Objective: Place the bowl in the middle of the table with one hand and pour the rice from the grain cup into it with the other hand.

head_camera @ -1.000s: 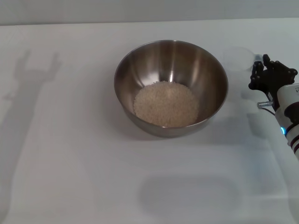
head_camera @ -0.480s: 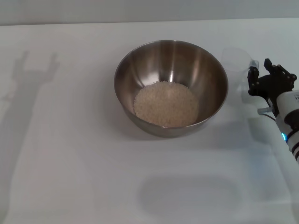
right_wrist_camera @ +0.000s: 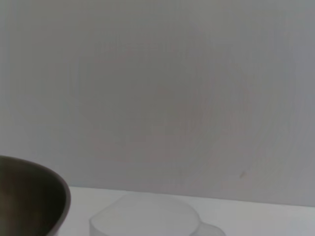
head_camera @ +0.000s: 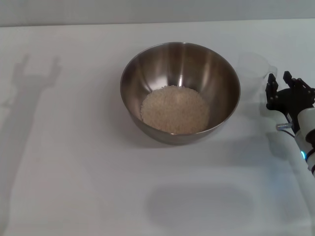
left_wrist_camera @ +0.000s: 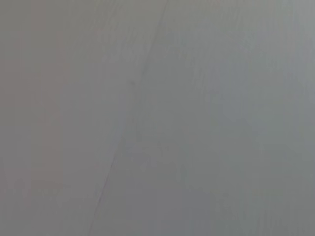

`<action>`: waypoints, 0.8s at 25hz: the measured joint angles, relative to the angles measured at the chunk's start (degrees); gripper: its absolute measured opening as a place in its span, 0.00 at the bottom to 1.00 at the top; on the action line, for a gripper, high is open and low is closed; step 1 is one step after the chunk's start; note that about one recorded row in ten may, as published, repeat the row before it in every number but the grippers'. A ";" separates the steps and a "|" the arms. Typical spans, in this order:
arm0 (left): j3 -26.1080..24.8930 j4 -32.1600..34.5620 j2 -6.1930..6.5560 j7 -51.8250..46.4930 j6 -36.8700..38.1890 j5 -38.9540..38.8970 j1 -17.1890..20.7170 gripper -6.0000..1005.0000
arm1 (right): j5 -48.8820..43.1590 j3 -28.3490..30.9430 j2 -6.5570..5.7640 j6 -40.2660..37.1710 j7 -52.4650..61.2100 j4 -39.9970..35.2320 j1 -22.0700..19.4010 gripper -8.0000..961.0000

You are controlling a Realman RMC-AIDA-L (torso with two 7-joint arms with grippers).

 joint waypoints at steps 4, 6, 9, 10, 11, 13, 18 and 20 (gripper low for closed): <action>0.08 0.00 0.00 0.00 0.18 0.00 0.00 0.87 | -0.10 -0.61 0.02 -1.07 0.02 0.42 -1.10 0.35; 0.07 0.00 0.00 0.00 0.22 0.01 -0.01 0.87 | -0.11 -1.14 0.01 -2.33 0.02 0.46 -1.74 0.36; 0.07 0.00 0.00 0.01 0.23 0.05 -0.03 0.87 | -0.13 -3.29 -0.02 -5.69 0.03 0.50 -2.96 0.36; 0.07 0.00 0.00 0.01 0.25 0.06 -0.03 0.87 | -0.13 -3.75 -0.02 -6.71 0.03 0.50 -3.28 0.36; 0.07 0.00 0.00 0.01 0.28 0.07 -0.04 0.87 | -0.13 -4.86 -0.04 -8.95 0.03 0.58 -4.14 0.36; 0.07 0.00 0.00 0.01 0.29 0.10 0.01 0.87 | -0.13 -5.34 -0.05 -10.10 0.03 0.64 -4.59 0.37; -0.03 0.50 -0.01 0.27 0.29 0.10 0.53 0.87 | -0.13 -8.33 -0.24 -17.66 0.02 0.50 -6.32 0.38; -0.07 1.01 -0.05 0.49 0.30 0.10 0.62 0.87 | -0.13 -9.10 -0.26 -20.76 0.03 0.28 -6.58 0.38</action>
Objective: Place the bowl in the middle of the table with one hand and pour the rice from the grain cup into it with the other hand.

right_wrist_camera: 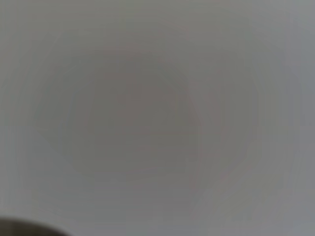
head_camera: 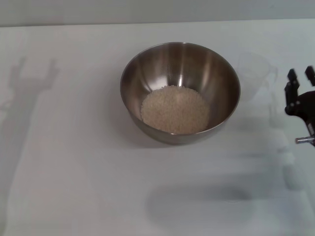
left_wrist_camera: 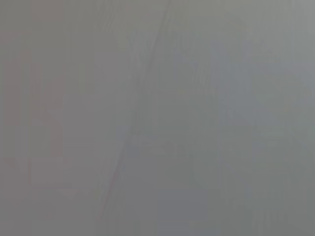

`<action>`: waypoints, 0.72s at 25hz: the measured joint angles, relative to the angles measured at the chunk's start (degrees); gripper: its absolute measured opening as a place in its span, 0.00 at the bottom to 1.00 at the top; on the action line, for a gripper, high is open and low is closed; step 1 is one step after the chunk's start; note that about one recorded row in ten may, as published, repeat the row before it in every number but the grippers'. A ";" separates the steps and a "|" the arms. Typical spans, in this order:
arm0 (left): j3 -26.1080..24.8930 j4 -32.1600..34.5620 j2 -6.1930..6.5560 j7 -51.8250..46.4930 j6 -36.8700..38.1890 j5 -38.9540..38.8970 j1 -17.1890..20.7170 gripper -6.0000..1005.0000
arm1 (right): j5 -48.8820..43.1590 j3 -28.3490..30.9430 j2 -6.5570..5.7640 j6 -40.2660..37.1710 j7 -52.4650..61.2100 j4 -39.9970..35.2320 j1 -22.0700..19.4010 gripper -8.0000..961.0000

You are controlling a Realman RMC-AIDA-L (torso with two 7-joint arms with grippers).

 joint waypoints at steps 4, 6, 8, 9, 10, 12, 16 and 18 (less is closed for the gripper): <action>-0.02 1.60 -0.13 0.10 0.00 -0.01 0.02 0.87 | 0.45 1.01 0.01 -4.66 0.00 -0.13 -0.07 0.39; -0.05 1.99 -0.18 0.12 0.00 -0.01 0.02 0.87 | 0.60 3.21 0.01 -5.15 0.41 -0.83 1.03 0.39; -0.01 3.10 -0.28 0.19 0.32 -0.01 0.05 0.87 | 0.62 3.84 -0.03 -5.16 0.96 -1.31 1.58 0.39; 0.01 3.63 -0.33 0.19 0.74 -0.02 0.06 0.87 | 0.62 4.26 -0.05 -5.22 1.87 -1.89 2.05 0.39; 0.01 3.63 -0.33 0.19 0.74 -0.02 0.06 0.87 | 0.64 4.76 -0.08 -5.34 2.94 -2.58 2.64 0.40; 0.00 4.89 -0.40 0.33 1.81 -0.02 0.05 0.87 | 0.65 5.73 -0.12 -5.64 5.36 -4.13 3.77 0.40; -0.20 5.74 -0.35 2.14 2.18 -0.03 0.04 0.87 | 0.56 7.20 -0.20 -6.35 10.06 -7.68 6.25 0.41; -0.23 5.92 -0.34 2.41 2.18 -0.08 0.05 0.87 | 0.41 7.10 -0.22 -6.52 12.44 -10.15 7.73 0.41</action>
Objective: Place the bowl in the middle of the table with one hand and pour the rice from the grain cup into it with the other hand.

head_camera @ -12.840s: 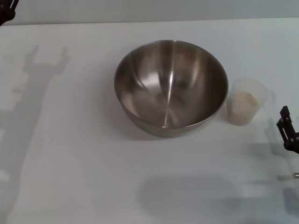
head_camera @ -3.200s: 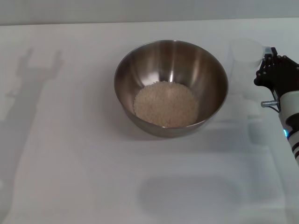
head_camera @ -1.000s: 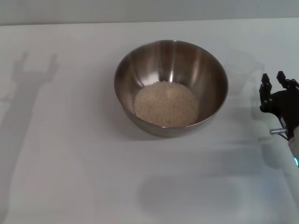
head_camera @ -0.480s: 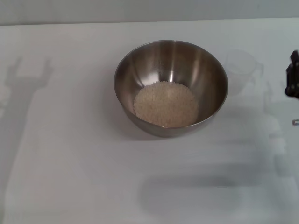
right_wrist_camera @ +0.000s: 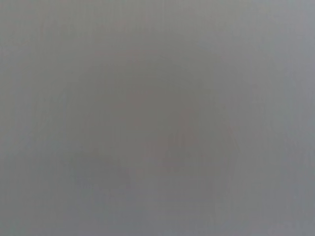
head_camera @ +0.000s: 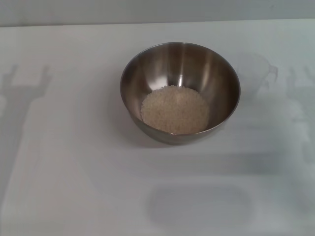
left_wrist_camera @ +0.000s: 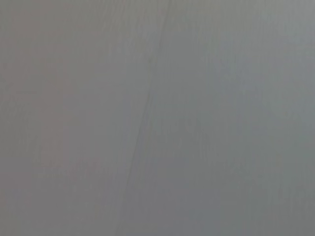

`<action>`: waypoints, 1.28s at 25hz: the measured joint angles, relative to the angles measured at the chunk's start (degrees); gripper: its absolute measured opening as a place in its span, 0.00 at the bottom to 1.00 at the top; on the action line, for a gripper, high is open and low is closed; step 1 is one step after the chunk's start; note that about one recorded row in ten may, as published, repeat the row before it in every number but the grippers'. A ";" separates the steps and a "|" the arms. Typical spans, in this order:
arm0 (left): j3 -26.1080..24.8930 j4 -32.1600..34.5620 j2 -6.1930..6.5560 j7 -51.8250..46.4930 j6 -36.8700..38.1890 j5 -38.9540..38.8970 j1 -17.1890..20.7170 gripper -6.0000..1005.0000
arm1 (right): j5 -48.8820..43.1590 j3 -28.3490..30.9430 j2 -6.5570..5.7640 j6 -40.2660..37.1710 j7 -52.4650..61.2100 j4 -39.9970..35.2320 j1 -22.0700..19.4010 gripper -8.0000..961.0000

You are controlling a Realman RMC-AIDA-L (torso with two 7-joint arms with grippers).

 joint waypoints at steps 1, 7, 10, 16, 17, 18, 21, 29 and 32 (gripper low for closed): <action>-0.02 0.27 0.00 0.20 0.00 -0.05 0.00 0.87 | -0.07 -0.12 0.00 0.12 0.93 -1.16 0.81 0.41; -0.08 0.65 0.04 0.24 0.12 -0.29 0.61 0.87 | -0.14 -0.45 -0.03 -0.06 1.78 -3.09 2.52 0.42; -0.10 0.79 0.04 0.53 0.35 -0.44 0.75 0.87 | -0.29 -0.52 -0.04 -1.49 1.49 -4.02 2.59 0.43; -0.16 1.12 -0.02 3.46 0.40 -0.51 0.52 0.87 | -0.27 -0.23 -0.04 -3.91 1.19 -4.09 2.40 0.61; -0.16 1.30 -0.05 3.70 0.28 -0.51 0.34 0.87 | -0.13 -0.02 -0.04 -3.91 1.17 -4.11 2.40 0.61; -0.15 1.53 -0.08 3.82 0.13 -0.52 0.12 0.87 | -0.01 0.21 -0.04 -3.99 1.16 -4.11 2.38 0.61; -0.16 2.45 -0.11 3.85 0.02 -0.56 -0.57 0.87 | 0.08 1.09 0.01 -4.30 1.14 -4.16 2.17 0.62; -1.38 2.74 -0.07 3.87 0.19 -0.64 -1.16 0.87 | 0.16 2.36 0.04 -4.53 1.05 -4.40 2.06 0.62; -1.62 2.74 -0.05 3.87 0.21 -0.69 -1.28 0.87 | 0.18 2.36 0.00 -4.55 1.03 -4.98 2.48 0.62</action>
